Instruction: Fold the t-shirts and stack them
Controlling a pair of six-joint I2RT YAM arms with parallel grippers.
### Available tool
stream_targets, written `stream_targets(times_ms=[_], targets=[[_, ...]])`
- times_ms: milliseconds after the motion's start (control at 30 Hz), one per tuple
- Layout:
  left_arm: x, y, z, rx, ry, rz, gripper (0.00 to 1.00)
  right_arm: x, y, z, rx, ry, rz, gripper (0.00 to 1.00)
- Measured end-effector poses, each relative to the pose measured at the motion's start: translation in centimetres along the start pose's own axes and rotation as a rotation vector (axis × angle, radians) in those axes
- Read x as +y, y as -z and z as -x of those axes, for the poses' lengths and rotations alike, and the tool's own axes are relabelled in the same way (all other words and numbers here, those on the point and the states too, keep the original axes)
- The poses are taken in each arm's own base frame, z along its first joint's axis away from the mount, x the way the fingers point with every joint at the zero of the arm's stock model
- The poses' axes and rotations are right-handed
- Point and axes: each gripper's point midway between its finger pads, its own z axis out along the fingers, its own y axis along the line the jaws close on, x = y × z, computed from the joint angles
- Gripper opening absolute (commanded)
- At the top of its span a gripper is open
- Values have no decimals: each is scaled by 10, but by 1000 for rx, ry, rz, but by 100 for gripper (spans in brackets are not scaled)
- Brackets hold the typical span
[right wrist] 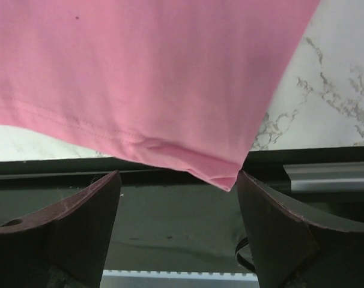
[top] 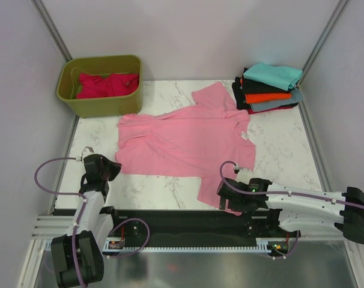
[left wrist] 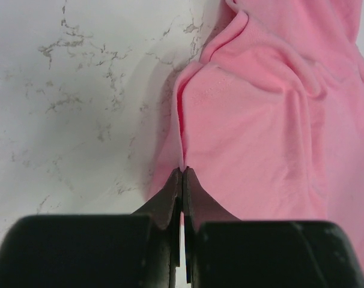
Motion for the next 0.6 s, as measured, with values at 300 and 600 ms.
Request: stream_targets(times_ms=[300, 600], targets=[[-3, -1, 2, -6, -2, -14, 2, -3, -6, -6, -16, -18, -60, 73], [-3, -1, 2, -5, -8, -15, 2, -2, -20, -6, -24, 1, -103, 55]])
